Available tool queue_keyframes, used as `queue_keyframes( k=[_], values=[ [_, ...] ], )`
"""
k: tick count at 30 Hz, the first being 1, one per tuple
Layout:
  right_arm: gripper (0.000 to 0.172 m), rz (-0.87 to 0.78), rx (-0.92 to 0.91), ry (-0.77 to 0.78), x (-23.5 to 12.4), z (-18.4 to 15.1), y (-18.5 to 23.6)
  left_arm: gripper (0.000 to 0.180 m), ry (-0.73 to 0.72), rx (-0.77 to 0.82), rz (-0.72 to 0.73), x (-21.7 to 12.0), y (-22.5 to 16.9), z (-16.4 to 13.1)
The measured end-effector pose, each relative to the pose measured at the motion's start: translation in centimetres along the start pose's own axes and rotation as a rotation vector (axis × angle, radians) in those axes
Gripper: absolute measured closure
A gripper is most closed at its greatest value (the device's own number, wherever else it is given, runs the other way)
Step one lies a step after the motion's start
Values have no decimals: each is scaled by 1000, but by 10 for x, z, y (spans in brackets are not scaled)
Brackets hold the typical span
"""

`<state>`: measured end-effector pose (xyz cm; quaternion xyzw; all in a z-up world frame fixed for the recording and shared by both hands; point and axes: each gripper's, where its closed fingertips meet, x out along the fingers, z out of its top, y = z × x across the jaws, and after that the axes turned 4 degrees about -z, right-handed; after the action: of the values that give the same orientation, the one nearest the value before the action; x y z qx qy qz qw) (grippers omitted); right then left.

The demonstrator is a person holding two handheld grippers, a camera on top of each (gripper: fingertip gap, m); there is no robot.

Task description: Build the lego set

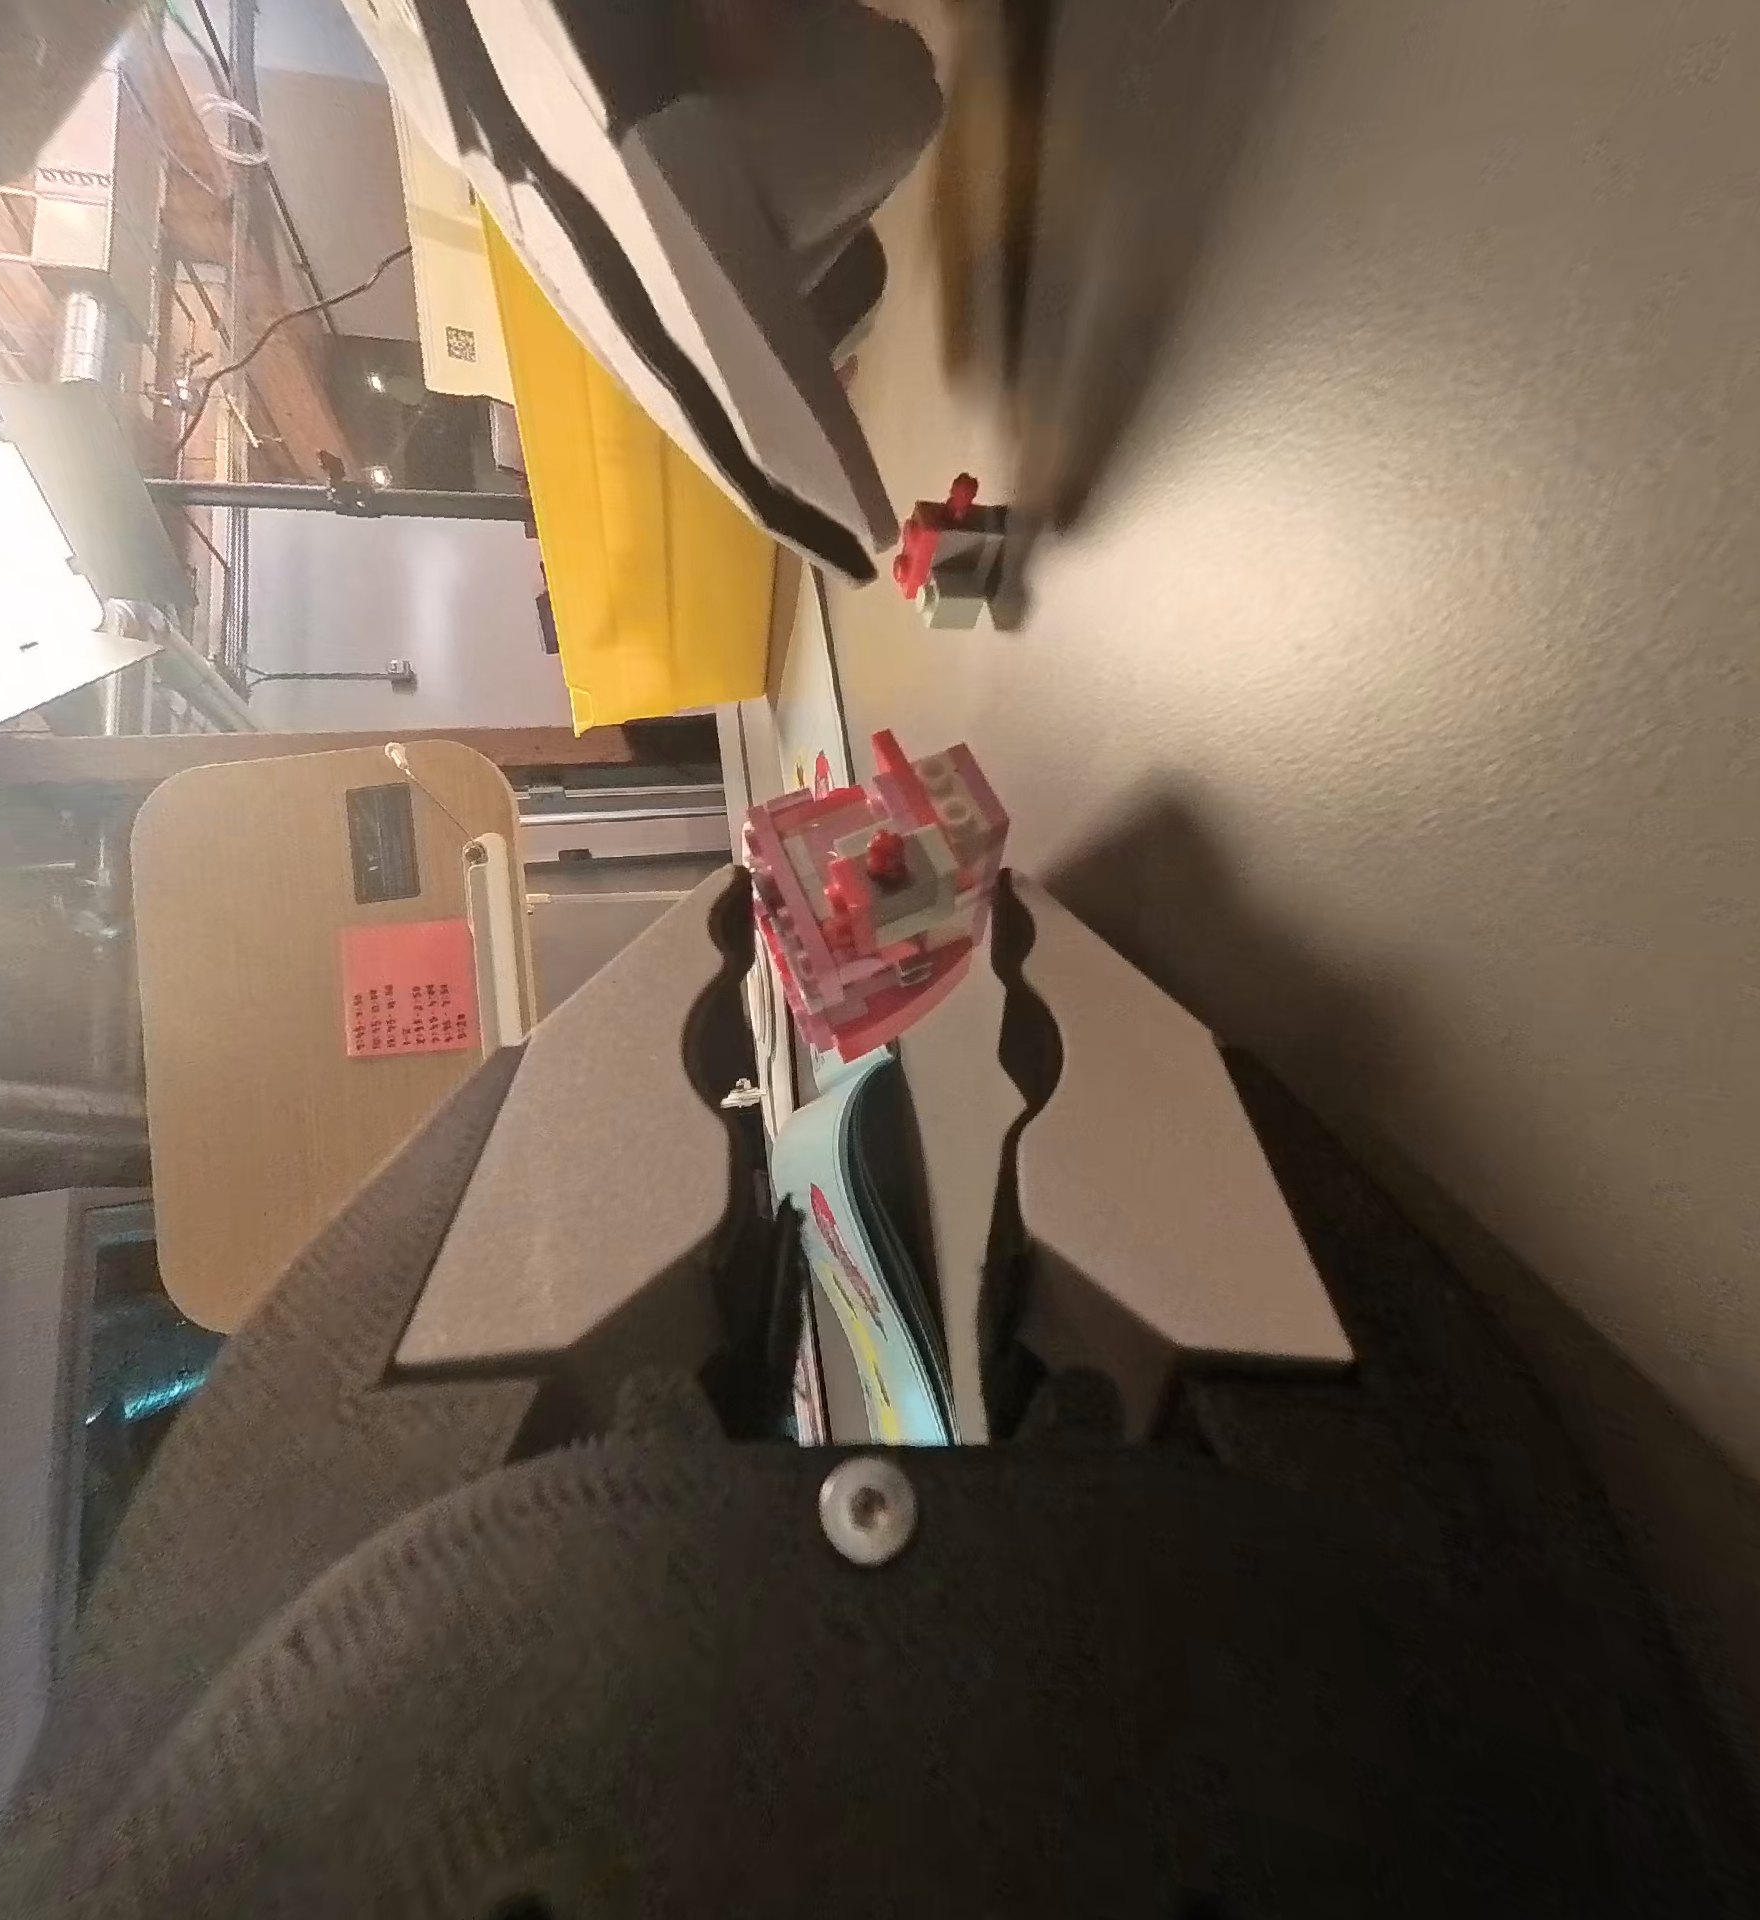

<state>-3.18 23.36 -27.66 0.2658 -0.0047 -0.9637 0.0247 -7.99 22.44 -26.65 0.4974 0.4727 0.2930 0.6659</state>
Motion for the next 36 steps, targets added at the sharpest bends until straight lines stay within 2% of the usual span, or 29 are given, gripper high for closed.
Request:
queue_keyframes(
  k=[15,23,30,33,36],
  values=[
    [155,11,-22,30,3,-4,4,136,3,3,2,0,-1,0],
    [155,-47,-56,69,6,-9,1,135,9,-4,6,1,-1,-2],
    [156,-96,-41,79,6,-10,-6,136,142,-57,21,7,2,-27],
    [164,-103,-37,91,7,-12,-6,135,172,-81,26,9,3,-32],
    [166,-134,-7,93,8,-11,-9,135,200,-67,28,11,2,-33]
  ],
)
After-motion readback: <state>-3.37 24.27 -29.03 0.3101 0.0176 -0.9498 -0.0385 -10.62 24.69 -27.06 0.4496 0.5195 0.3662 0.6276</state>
